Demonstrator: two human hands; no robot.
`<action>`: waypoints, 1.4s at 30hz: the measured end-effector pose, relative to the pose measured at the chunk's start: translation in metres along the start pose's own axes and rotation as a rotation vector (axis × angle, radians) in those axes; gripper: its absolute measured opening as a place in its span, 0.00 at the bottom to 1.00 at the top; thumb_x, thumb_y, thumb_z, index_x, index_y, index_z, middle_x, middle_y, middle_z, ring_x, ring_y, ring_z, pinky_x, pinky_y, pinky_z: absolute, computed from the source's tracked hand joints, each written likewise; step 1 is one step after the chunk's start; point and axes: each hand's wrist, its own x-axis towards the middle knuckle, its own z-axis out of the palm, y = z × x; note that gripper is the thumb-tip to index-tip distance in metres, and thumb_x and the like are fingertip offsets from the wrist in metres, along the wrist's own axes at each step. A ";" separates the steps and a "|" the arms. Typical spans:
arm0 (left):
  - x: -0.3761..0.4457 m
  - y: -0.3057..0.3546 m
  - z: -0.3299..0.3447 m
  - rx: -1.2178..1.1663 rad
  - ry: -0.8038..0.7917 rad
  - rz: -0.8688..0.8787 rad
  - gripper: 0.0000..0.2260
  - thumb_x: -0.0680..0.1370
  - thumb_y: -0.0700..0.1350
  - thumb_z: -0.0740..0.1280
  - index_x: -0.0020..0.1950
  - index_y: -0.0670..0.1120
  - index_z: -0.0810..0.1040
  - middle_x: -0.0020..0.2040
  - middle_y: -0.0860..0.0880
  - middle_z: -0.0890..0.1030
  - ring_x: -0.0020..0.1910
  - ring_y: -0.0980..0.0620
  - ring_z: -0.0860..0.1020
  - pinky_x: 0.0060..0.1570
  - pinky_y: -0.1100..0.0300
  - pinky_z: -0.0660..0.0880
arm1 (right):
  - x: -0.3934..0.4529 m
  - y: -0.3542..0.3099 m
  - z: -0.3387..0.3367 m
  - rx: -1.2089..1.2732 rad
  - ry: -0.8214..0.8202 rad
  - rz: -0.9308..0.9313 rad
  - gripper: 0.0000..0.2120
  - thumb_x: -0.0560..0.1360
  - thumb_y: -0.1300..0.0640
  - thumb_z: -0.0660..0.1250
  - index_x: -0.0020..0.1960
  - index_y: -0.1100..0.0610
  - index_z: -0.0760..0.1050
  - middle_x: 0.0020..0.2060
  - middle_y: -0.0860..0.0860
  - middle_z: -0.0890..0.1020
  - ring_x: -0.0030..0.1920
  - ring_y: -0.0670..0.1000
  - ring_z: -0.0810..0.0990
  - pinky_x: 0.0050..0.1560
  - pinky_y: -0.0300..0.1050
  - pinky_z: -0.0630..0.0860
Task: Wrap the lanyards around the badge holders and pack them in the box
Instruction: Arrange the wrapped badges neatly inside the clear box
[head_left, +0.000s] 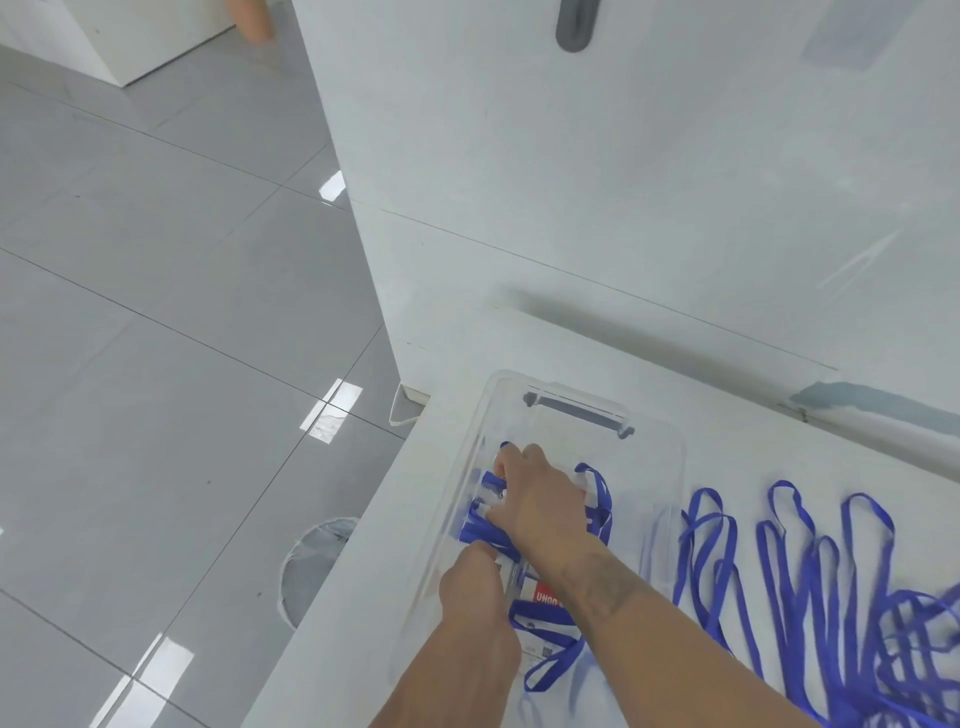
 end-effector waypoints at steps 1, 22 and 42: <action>-0.001 0.001 0.000 -0.001 0.000 -0.001 0.07 0.80 0.40 0.63 0.42 0.42 0.71 0.47 0.38 0.79 0.41 0.43 0.76 0.53 0.48 0.75 | -0.001 0.000 -0.002 0.015 -0.014 0.015 0.18 0.73 0.43 0.69 0.55 0.51 0.70 0.50 0.49 0.75 0.44 0.51 0.80 0.44 0.44 0.78; -0.072 -0.011 0.002 -0.105 -0.076 0.213 0.04 0.80 0.43 0.66 0.47 0.43 0.76 0.45 0.44 0.80 0.43 0.47 0.79 0.46 0.53 0.78 | -0.069 0.045 -0.123 0.555 0.140 -0.023 0.05 0.73 0.50 0.73 0.44 0.48 0.78 0.39 0.42 0.82 0.40 0.42 0.79 0.42 0.33 0.73; -0.121 -0.126 0.082 0.632 -0.383 0.820 0.06 0.81 0.45 0.61 0.51 0.49 0.78 0.45 0.50 0.82 0.38 0.53 0.78 0.41 0.58 0.79 | -0.232 0.221 -0.128 0.690 0.353 0.240 0.05 0.72 0.50 0.74 0.43 0.49 0.79 0.38 0.42 0.83 0.38 0.39 0.79 0.43 0.34 0.73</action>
